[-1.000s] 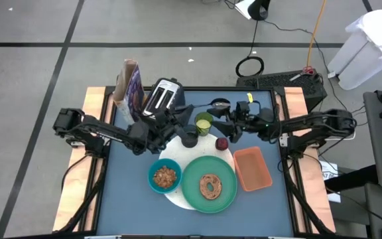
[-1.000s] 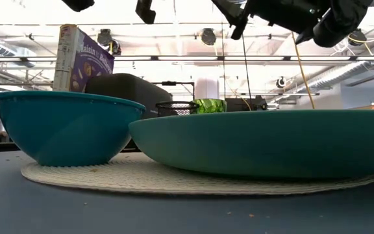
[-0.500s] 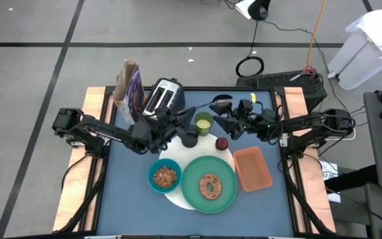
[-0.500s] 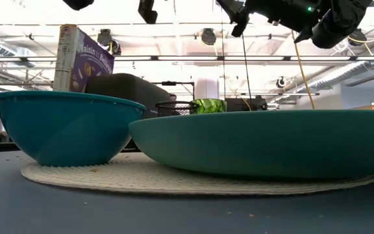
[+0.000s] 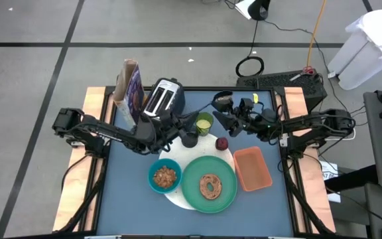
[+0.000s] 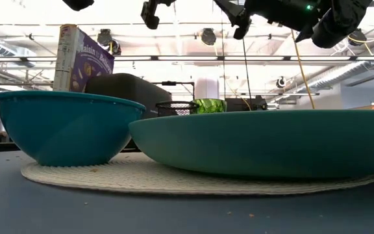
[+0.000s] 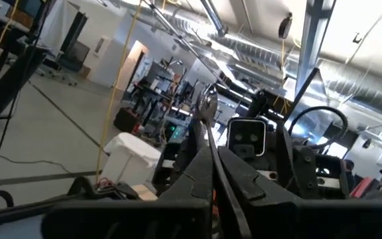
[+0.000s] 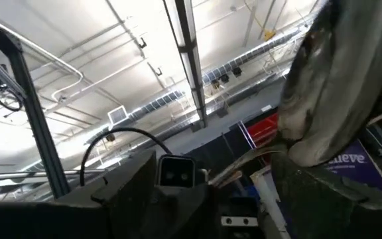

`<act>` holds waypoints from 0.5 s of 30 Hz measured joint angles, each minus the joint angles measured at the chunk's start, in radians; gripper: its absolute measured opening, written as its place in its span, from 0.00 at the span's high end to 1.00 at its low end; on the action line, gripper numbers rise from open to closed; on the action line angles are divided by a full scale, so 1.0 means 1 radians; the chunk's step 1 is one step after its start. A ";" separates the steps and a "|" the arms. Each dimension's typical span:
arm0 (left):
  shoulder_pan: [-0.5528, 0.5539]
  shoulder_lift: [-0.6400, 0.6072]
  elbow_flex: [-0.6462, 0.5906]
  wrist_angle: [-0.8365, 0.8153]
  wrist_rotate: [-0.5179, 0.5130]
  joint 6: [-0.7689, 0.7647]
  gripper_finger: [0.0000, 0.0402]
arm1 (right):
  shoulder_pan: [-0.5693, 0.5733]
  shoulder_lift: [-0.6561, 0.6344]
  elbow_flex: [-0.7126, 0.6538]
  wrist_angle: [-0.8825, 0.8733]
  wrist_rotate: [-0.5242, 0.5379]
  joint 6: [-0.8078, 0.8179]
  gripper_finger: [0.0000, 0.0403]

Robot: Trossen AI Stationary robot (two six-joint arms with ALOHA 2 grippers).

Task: Arrange a breakfast setting
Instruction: Move the black spoon to the middle left of the table

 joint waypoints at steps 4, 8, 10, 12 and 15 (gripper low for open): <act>-0.004 0.001 0.000 -0.004 0.020 -0.010 0.98 | -0.003 -0.001 0.001 -0.044 0.020 -0.001 0.28; -0.003 0.001 0.000 -0.002 0.012 -0.010 0.98 | -0.001 -0.001 0.001 -0.063 0.030 -0.001 0.28; -0.005 0.001 0.000 -0.010 0.009 -0.012 0.98 | -0.002 -0.001 0.001 -0.061 0.055 -0.001 0.28; -0.009 0.001 0.000 -0.040 0.009 -0.017 0.98 | -0.003 -0.001 0.001 -0.054 0.061 -0.001 0.29; -0.008 0.001 0.000 -0.067 0.008 -0.031 0.98 | -0.001 -0.001 0.001 -0.053 0.058 -0.001 0.32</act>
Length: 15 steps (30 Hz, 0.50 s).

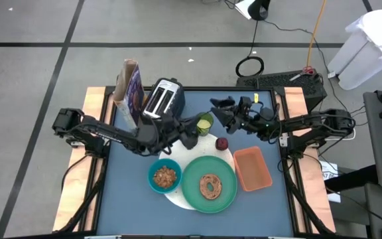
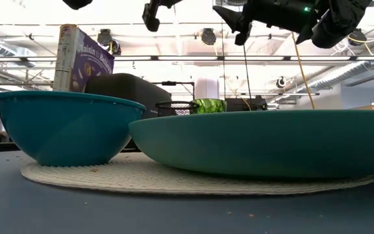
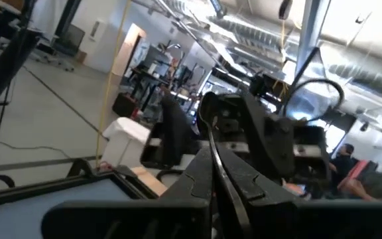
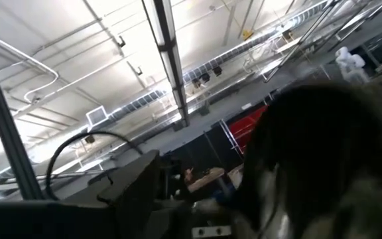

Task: Arrange a breakfast setting
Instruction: Move the black spoon to the middle left of the table

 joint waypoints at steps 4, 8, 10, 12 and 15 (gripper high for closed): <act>0.000 0.000 0.000 -0.024 -0.003 -0.008 0.98 | 0.000 0.000 0.000 -0.001 -0.003 0.000 0.40; 0.001 0.000 0.000 -0.024 -0.003 -0.009 0.98 | 0.000 0.000 0.000 -0.001 -0.003 0.000 0.52; 0.001 0.000 0.000 -0.036 -0.002 -0.009 0.97 | 0.000 0.000 0.000 -0.002 -0.003 0.005 0.58; 0.001 0.000 0.000 -0.044 -0.002 -0.015 0.95 | 0.000 0.001 0.000 -0.003 -0.003 0.007 0.65; 0.000 0.000 0.000 -0.045 0.004 -0.021 0.94 | 0.000 0.001 0.000 -0.007 0.005 0.003 0.76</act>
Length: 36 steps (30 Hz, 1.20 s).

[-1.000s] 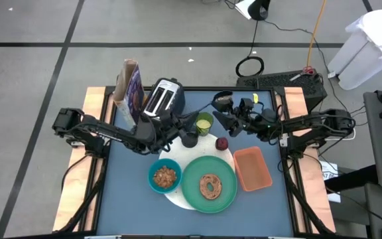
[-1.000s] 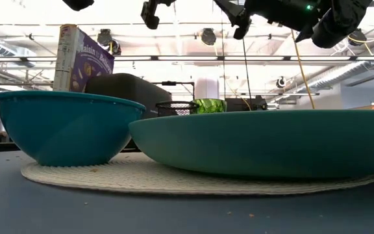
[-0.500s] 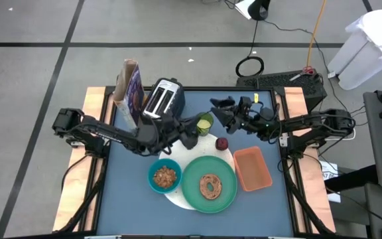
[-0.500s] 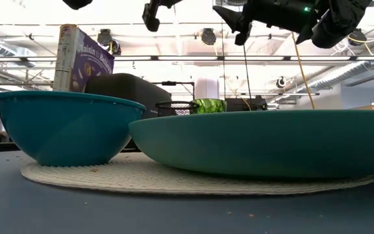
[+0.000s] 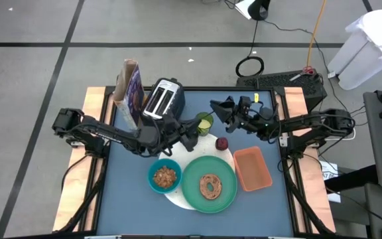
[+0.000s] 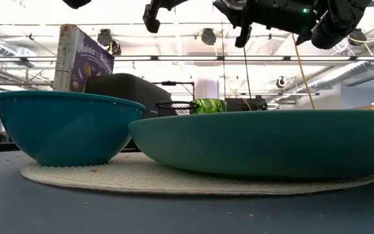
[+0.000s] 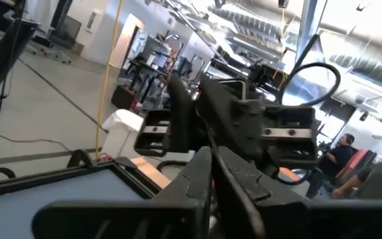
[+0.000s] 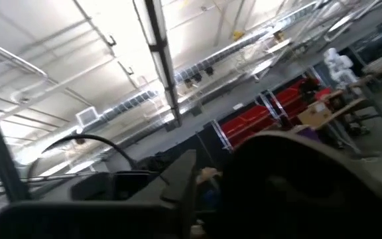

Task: Arrange a breakfast setting
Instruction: Move the black spoon to the middle left of the table

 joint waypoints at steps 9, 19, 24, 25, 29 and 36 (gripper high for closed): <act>0.000 0.000 0.000 -0.008 0.007 -0.003 0.93 | -0.001 0.001 -0.001 -0.005 0.004 -0.006 0.84; 0.001 0.000 0.000 -0.019 0.022 0.010 0.92 | -0.009 -0.001 -0.001 -0.017 -0.012 0.002 0.84; 0.003 -0.001 0.000 -0.026 0.044 0.048 0.92 | -0.015 -0.001 -0.001 -0.022 -0.018 0.029 0.84; 0.003 -0.002 0.000 -0.033 0.045 0.050 0.92 | -0.019 -0.001 -0.001 -0.026 -0.019 0.039 0.84; 0.003 -0.002 0.000 -0.086 0.052 0.050 0.92 | -0.028 -0.001 -0.002 -0.054 -0.024 0.053 0.85; 0.002 -0.002 0.000 -0.188 0.075 0.026 0.74 | -0.030 -0.001 -0.002 -0.086 -0.044 0.058 0.86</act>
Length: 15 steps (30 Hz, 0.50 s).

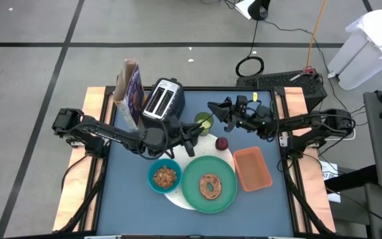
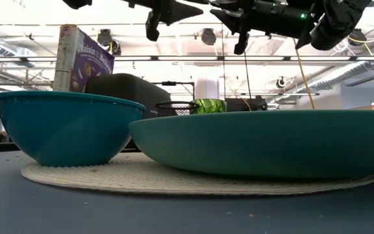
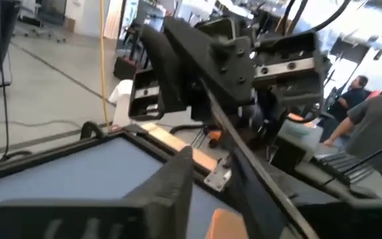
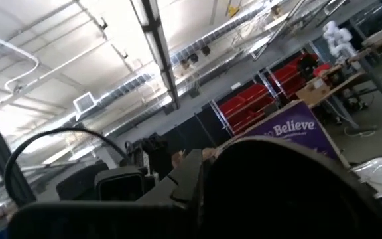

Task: Arrange a breakfast setting
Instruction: Move the black spoon to the middle left of the table

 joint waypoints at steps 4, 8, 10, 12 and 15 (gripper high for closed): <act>-0.005 0.000 0.000 -0.083 0.003 -0.048 0.62 | -0.017 -0.009 0.000 -0.032 -0.056 -0.001 0.86; -0.015 0.000 0.000 -0.187 0.060 -0.070 0.56 | -0.042 -0.062 0.000 -0.154 -0.097 -0.003 0.86; -0.022 0.000 0.000 -0.219 0.097 -0.068 0.55 | -0.058 -0.099 0.000 -0.234 -0.128 -0.016 0.86; -0.026 0.000 0.000 -0.244 0.131 -0.069 0.55 | -0.071 -0.139 0.000 -0.304 -0.160 -0.035 0.86; -0.033 0.000 0.000 -0.252 0.183 -0.069 0.55 | -0.086 -0.203 0.000 -0.437 -0.206 -0.065 0.86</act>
